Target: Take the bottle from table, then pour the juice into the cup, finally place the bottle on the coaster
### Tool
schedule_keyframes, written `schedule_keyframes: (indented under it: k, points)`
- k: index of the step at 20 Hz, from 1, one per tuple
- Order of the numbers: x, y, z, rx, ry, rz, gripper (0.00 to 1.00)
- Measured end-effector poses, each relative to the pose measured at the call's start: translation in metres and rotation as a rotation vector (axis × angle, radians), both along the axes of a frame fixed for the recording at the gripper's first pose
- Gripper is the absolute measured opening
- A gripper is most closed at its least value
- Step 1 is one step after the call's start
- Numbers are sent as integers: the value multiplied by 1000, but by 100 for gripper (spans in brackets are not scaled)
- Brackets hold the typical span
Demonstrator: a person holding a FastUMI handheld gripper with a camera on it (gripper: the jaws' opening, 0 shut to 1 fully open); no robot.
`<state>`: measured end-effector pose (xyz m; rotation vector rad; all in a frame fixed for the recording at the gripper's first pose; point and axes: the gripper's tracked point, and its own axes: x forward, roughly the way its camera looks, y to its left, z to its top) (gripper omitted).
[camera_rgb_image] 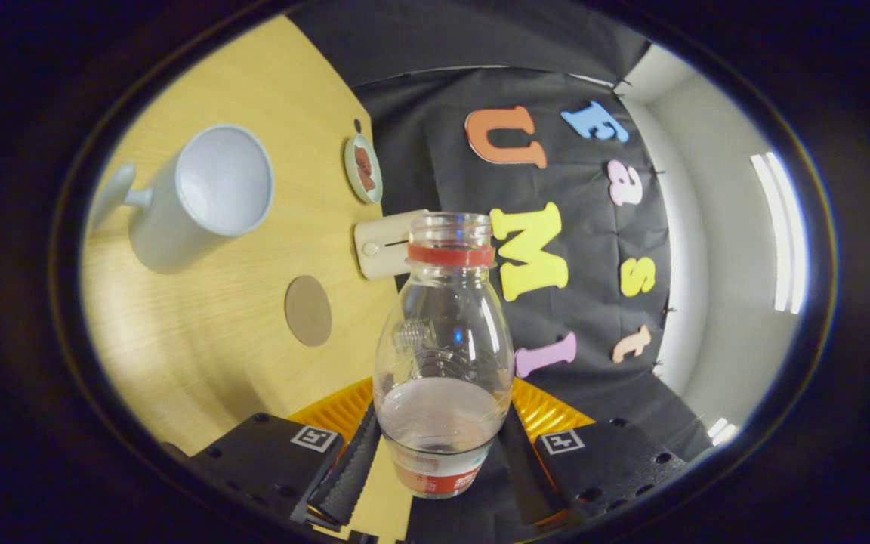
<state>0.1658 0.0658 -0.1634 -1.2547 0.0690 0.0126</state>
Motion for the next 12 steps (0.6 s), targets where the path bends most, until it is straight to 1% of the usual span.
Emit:
schedule_keyframes:
  k: [2, 7, 8, 12]
  points:
    - [1, -7, 7, 124, 8, -10, 83]
    - [3, -26, 24, 283, 7, -41, 83]
    - [4, -30, 31, 320, -15, -42, 83]
    - [14, -41, 42, 512, 3, -67, 83]
